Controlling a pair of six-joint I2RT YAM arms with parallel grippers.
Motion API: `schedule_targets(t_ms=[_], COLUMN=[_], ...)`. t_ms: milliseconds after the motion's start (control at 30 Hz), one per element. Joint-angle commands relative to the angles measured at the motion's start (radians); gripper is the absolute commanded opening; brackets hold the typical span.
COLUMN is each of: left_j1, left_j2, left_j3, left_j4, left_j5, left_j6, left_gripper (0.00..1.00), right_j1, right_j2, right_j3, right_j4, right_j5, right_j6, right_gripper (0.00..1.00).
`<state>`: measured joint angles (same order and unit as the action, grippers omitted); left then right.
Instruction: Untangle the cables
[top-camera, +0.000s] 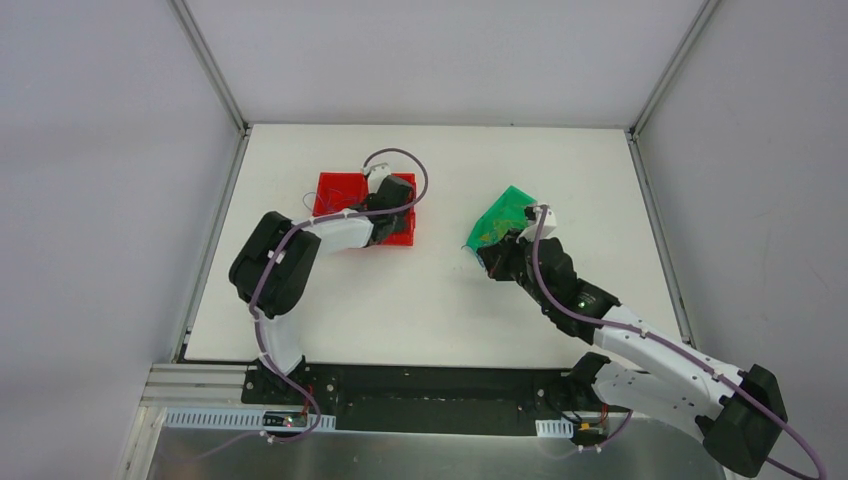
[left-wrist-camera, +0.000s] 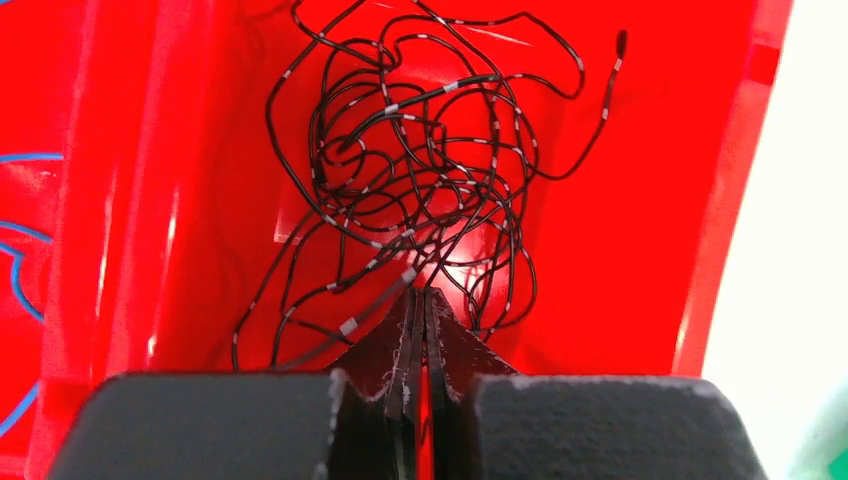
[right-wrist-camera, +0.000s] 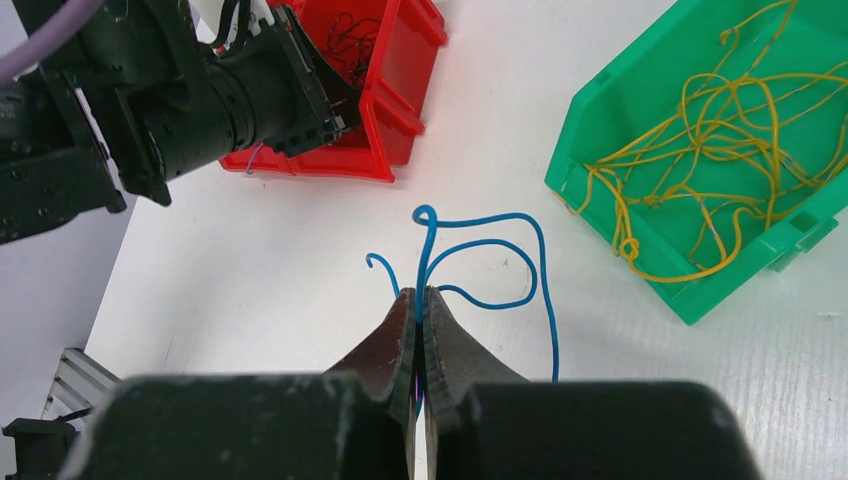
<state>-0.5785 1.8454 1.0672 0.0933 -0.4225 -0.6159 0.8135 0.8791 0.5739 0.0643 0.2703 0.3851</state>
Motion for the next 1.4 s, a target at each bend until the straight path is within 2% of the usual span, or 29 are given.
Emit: schedule_targets(t_ms=[0, 133, 200, 333, 500, 633, 733, 800, 900, 1100, 1233, 1367], left_j1=[0.034, 0.037, 0.037, 0.037, 0.037, 0.034, 0.034, 0.034, 0.034, 0.033, 0.031, 0.017], left_j2=[0.045, 0.102, 0.085, -0.026, -0.205, -0.34, -0.426, -0.482, -0.595, -0.876, -1.069, -1.253], left_j3=[0.11, 0.217, 0.235, 0.215, 0.161, 0.124, 0.075, 0.031, -0.066, -0.259, -0.324, -0.383], left_j4=[-0.147, -0.252, -0.265, -0.266, -0.266, -0.265, -0.264, -0.261, -0.251, -0.201, -0.207, -0.207], left_j5=[0.163, 0.187, 0.191, 0.186, 0.203, 0.243, 0.287, 0.291, 0.222, 0.017, -0.174, -0.27], left_j6=[0.012, 0.052, 0.072, 0.124, 0.178, 0.182, 0.155, 0.152, 0.142, 0.123, 0.075, 0.058], left_gripper=[0.05, 0.07, 0.13, 0.31, 0.47, 0.62, 0.67, 0.68, 0.72, 0.81, 0.81, 0.82], right_j1=[-0.004, -0.004, -0.004, -0.005, -0.004, -0.004, 0.0, 0.037, 0.116, 0.155, 0.155, 0.155], right_j2=[0.006, 0.02, 0.031, 0.064, 0.092, 0.118, 0.175, 0.23, 0.34, 0.629, 0.832, 1.023], right_j3=[0.009, 0.012, 0.015, 0.029, 0.038, 0.037, 0.046, 0.089, 0.195, 0.478, 0.667, 0.86], right_j4=[0.034, 0.034, 0.034, 0.034, 0.041, 0.085, 0.158, 0.164, 0.158, 0.19, 0.231, 0.242], right_j5=[-0.009, -0.011, -0.014, -0.033, -0.061, -0.146, -0.251, -0.256, -0.161, -0.184, -0.237, -0.26], right_j6=[0.009, 0.006, 0.005, 0.002, -0.005, -0.024, -0.054, -0.095, -0.155, -0.146, -0.144, -0.125], right_gripper=[0.0, 0.0, 0.0, 0.0, 0.0, 0.0, 0.0, 0.0, 0.0, 0.0, 0.0, 0.0])
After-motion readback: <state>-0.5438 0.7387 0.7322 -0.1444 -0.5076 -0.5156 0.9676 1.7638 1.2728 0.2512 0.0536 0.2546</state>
